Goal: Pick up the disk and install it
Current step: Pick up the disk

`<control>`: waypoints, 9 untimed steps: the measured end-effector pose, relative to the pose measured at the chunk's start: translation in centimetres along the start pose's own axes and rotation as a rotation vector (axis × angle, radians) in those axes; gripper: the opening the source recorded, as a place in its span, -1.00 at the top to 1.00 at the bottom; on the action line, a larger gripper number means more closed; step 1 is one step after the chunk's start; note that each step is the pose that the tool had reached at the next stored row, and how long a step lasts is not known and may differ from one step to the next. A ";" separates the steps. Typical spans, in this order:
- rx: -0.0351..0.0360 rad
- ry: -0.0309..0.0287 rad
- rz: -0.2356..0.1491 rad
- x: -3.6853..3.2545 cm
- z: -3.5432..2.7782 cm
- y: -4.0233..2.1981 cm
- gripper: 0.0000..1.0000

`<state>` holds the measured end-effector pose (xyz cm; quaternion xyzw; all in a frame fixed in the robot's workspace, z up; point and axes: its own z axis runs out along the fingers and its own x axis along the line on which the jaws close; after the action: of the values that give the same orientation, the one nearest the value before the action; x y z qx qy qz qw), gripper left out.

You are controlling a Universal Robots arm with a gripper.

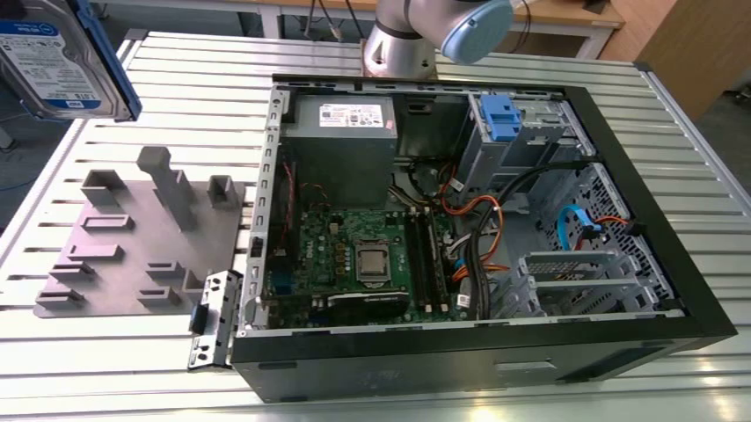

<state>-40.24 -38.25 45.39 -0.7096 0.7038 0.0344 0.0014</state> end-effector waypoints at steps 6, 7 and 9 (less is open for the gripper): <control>0.0000 0.0000 0.000 -0.02 -0.45 0.02 0.30; 0.0000 0.0000 0.000 -0.03 -0.57 0.02 0.30; 0.0000 0.0000 0.000 -0.04 -0.81 0.04 0.30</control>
<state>-40.23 -38.25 46.21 -0.7096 0.7037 0.0344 0.0014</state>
